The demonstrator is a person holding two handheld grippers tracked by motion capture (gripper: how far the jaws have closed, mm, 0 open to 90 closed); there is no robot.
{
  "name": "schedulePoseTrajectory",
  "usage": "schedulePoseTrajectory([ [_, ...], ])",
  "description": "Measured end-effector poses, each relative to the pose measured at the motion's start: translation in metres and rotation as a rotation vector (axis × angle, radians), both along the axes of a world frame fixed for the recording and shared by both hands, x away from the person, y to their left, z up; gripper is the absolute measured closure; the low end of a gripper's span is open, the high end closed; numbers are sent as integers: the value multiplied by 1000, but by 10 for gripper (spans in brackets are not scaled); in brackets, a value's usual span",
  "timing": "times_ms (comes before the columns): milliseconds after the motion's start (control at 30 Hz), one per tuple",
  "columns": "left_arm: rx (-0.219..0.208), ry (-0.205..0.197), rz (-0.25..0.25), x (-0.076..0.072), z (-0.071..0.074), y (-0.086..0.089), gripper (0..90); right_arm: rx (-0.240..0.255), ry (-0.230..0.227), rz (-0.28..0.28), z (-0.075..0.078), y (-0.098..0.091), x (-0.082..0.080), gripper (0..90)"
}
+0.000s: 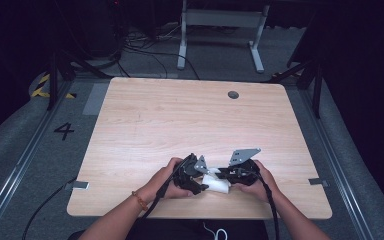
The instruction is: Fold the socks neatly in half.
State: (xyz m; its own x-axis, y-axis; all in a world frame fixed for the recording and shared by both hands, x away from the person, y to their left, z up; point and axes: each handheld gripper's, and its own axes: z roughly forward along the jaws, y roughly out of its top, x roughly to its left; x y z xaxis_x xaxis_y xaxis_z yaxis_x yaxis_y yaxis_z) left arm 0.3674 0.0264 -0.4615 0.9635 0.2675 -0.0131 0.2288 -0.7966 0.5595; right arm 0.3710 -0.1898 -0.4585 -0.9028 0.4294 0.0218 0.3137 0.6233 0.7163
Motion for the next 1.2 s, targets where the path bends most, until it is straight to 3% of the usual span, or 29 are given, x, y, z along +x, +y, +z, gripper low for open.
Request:
schedulePoseTrajectory([
  [33,-8,7,6,2,-1,0,469,2,-6,-8,0,0,0,776],
  [100,-5,-9,15,3,-1,-1,460,-6,-44,-22,2,0,-2,657],
  [133,0,-5,6,4,0,-1,467,-13,-94,-42,5,-1,-3,551],
  [200,0,-5,7,4,-1,-1,468,-21,-115,-50,6,-2,-4,536],
  [267,1,8,5,6,-1,-1,463,-20,-208,-49,15,-6,-10,521],
  [300,1,8,5,6,-1,-1,460,-20,-208,-49,15,-6,-10,521],
  [367,-5,20,1,9,-1,-1,460,17,-236,-21,21,-8,-14,613],
  [433,-9,23,2,9,-2,-1,459,27,-240,-7,22,-7,-15,633],
  [500,-4,26,0,9,-1,-1,457,52,-226,42,21,-5,-16,654],
  [533,-10,25,4,9,-2,-1,457,42,-220,61,20,-3,-15,643],
  [567,-6,21,7,8,-2,-1,449,4,-211,94,16,4,-14,566],
  [600,-1,18,2,8,-1,-1,449,4,-211,94,16,4,-14,566],
  [633,3,18,-1,8,-1,-1,447,-38,-228,79,12,9,-12,497],
  [700,2,11,-8,8,-1,-2,448,-56,-228,76,10,12,-11,493],
  [800,7,0,-16,8,-1,-2,448,-84,-246,59,5,12,-6,564],
  [833,7,-1,-15,8,-1,-3,448,-96,-250,64,3,12,-4,645],
  [900,16,-9,-18,7,0,-4,448,-89,-240,70,2,10,1,720],
  [933,22,-11,-17,6,0,-4,448,-75,-213,67,2,9,4,757],
  [967,31,-14,-22,6,1,-5,448,-47,-153,62,0,7,10,778],
  [1033,30,-14,-22,6,1,-5,449,-37,-134,53,-1,5,13,778],
  [1100,40,-31,-22,6,2,-6,449,-14,-66,25,-1,2,20,749],
  [1133,41,-39,-18,6,2,-6,449,-17,-62,9,-1,1,22,689],
  [1167,43,-47,-12,5,2,-6,449,-26,-87,-46,-2,-1,23,526],
  [1200,43,-47,-12,5,2,-6,447,-26,-87,-46,-2,-1,23,526],
])
